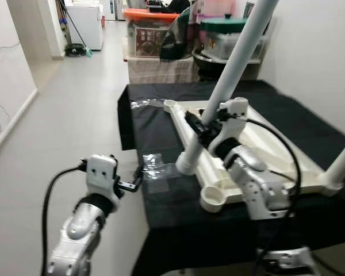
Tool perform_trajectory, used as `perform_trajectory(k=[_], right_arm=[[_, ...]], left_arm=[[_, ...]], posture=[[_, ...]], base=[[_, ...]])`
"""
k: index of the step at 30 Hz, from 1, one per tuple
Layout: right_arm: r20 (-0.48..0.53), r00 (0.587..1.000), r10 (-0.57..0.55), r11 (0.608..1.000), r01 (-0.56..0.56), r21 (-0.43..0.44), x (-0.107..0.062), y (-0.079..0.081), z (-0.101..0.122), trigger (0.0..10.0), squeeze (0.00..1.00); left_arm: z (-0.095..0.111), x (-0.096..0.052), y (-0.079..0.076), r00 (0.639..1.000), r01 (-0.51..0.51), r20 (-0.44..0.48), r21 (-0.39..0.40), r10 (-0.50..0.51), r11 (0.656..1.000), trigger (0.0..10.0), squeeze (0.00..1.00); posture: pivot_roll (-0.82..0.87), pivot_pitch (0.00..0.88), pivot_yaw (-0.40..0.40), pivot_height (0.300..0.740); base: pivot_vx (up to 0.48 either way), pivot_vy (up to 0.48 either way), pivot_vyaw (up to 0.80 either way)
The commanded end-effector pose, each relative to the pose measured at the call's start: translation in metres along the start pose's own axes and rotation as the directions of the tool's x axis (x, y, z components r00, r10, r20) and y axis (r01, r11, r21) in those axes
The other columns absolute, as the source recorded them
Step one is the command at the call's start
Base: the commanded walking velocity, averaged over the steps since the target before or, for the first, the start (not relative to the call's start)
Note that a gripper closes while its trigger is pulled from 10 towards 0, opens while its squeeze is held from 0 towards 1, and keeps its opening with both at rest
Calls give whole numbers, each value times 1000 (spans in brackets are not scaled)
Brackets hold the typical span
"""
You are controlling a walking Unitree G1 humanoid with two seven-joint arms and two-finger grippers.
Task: Building children table
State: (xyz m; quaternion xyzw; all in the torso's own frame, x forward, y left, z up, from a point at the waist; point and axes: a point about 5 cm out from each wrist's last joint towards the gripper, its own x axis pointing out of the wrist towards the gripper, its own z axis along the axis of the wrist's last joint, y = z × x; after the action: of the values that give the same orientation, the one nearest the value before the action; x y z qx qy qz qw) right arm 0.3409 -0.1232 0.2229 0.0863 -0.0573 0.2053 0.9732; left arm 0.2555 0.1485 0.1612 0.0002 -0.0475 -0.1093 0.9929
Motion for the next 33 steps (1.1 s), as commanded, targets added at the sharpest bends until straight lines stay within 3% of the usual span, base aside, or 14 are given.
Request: perform_trajectory(k=[1,2,6,13,20,33], right_arm=[[11,1000,1,1000,0,-27,-2,-8,5,10000,0],[4,998,69,995,-68,-75,-8,-17,17,10000,0],[-24,980,195,968,-197,-154,-17,-25,34,10000,0],[-108,929,355,926,-365,-95,-28,-24,29,10000,0],[-128,932,339,932,-351,-87,-24,-18,12,10000,0],[-57,969,240,970,-242,-30,-19,-16,13,10000,0]], left_arm=[[-5,-1,-1,1000,12,-25,6,-12,1000,10000,0],[-6,-2,0,999,19,-33,8,-19,1000,10000,0],[-9,-1,2,998,23,-50,12,-23,1000,10000,0],[-10,0,-1,998,40,-53,8,-40,999,10000,0],[-10,0,0,998,38,-57,21,-37,999,10000,0],[-10,3,5,998,10,-63,50,-7,999,10000,0]], posture=[[101,0,-54,740],[95,0,-51,740],[86,0,-48,740],[81,0,-49,740],[88,0,-53,740],[92,0,-48,740]], base=[[0,0,0],[0,0,0],[0,0,0],[0,0,0],[0,0,0],[0,0,0]])
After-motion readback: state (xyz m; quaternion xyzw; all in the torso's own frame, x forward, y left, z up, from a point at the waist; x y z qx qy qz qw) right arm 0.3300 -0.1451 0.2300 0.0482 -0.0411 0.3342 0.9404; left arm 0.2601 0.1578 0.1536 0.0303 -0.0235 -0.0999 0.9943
